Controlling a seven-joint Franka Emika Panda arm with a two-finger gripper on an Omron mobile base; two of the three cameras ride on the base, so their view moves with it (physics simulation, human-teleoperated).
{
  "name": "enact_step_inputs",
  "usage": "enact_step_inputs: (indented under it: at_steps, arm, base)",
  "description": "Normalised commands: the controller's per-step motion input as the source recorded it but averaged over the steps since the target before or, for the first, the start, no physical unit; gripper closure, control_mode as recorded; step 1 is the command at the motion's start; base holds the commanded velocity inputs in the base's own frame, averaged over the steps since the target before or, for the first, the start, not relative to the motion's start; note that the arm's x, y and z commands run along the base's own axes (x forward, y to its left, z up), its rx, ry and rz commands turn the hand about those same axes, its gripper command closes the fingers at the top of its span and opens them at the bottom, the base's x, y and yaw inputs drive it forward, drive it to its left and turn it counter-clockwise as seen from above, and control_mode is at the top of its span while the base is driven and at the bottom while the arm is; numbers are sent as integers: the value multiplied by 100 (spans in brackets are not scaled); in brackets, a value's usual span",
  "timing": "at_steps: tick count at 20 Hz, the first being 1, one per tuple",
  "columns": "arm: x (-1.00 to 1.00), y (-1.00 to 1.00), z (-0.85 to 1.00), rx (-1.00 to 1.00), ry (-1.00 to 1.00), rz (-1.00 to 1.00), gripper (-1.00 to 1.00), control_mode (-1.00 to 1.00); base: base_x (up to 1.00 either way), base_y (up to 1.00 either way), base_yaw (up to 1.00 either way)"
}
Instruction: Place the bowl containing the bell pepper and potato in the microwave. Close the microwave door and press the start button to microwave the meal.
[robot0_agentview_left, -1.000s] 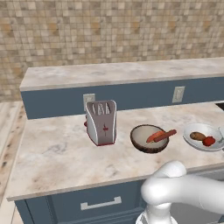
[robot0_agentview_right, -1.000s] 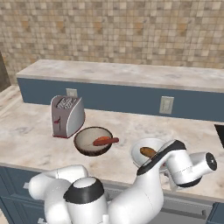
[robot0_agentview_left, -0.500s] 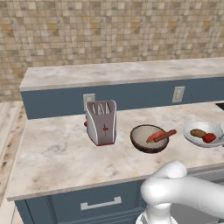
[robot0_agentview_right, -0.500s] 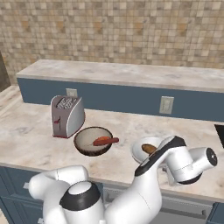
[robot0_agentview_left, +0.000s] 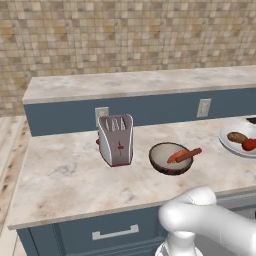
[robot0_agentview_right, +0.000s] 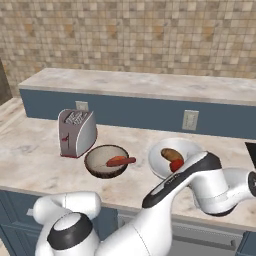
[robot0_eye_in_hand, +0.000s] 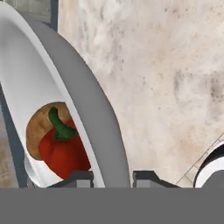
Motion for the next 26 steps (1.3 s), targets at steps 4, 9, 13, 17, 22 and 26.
enact_step_inputs:
  at_steps: [4, 9, 13, 17, 22, 26]
  arm:
    - [-57, 49, 62, -1, -19, 16, 100, -100]
    - [-48, 78, 62, -5, -12, 24, 100, -100]
    - [-28, 98, 45, -10, -3, 25, 100, -100]
    - [-17, 100, 31, -11, 0, 24, 100, -100]
    - [-12, 100, 21, -11, 0, 18, 100, -100]
    - [-17, 100, 10, -11, -1, 12, 100, -100]
  base:
    - [0, 0, 0]
    - [0, 0, 0]
    - [0, 0, 0]
    - [0, 0, 0]
    - [0, 0, 0]
    - [0, 0, 0]
